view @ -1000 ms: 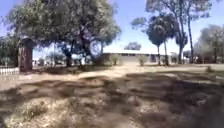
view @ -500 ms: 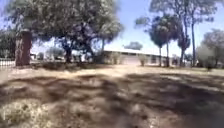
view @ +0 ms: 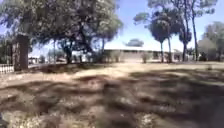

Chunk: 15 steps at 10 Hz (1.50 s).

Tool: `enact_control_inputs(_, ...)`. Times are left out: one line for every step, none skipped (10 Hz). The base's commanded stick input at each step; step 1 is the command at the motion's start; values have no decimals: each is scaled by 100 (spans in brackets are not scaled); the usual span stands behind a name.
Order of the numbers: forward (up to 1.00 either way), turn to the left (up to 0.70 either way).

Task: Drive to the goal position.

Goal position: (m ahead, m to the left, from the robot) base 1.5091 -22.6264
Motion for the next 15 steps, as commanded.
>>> enact_control_inputs(70,-35)
enact_control_inputs(70,0)
enact_control_inputs(70,0)
enact_control_inputs(70,0)
enact_control_inputs(70,0)
enact_control_inputs(70,0)
enact_control_inputs(70,0)
enact_control_inputs(70,0)
enact_control_inputs(70,-35)
enact_control_inputs(70,-35)
enact_control_inputs(70,-35)
enact_control_inputs(70,-14)
enact_control_inputs(70,0)
enact_control_inputs(70,0)
enact_control_inputs(70,0)
